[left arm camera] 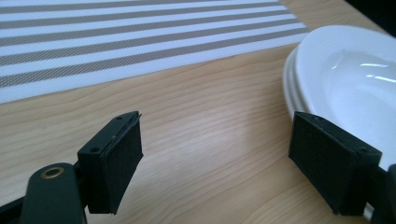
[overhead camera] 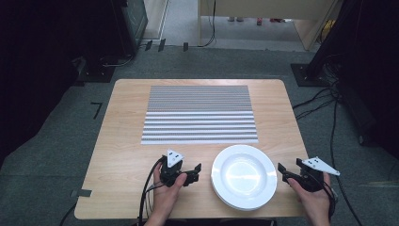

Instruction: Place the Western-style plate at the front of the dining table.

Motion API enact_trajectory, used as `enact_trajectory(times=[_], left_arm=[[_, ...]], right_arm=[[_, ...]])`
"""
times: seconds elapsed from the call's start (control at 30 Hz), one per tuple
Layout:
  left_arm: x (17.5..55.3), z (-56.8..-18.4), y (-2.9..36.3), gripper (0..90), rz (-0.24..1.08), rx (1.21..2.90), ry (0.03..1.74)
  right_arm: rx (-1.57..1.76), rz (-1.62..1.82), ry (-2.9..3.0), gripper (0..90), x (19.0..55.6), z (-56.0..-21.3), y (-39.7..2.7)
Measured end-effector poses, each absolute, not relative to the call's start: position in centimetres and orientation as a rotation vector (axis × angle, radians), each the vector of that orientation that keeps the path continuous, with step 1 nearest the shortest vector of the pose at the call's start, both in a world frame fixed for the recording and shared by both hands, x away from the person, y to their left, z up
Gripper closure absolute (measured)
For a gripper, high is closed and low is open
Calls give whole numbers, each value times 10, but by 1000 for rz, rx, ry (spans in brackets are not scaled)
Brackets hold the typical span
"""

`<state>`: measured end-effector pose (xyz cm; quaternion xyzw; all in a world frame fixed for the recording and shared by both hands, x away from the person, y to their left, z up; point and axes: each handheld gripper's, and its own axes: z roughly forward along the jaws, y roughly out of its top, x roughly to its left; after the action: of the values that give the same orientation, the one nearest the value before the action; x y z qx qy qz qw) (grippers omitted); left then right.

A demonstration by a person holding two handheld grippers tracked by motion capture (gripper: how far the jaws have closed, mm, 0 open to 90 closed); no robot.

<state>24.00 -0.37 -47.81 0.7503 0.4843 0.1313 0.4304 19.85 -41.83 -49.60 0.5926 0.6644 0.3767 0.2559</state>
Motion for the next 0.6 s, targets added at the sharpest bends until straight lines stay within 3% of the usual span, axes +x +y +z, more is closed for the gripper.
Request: enact_trajectory(times=[0.2,0.53,0.57,0.6], left_arm=[[244,-472,-18,176,320,1880,1164],[233,-479,-39,174,242,1917,1101],[230,-479,-43,175,220,1920,1079],[230,-479,-43,176,220,1920,1079]], right_arm=[[1616,1032,1787,254,197,-495,-417],[1598,1112,1728,413,187,-487,-415],[1572,1179,1761,524,184,-484,-414],[1564,1201,1776,530,183,-483,-413]])
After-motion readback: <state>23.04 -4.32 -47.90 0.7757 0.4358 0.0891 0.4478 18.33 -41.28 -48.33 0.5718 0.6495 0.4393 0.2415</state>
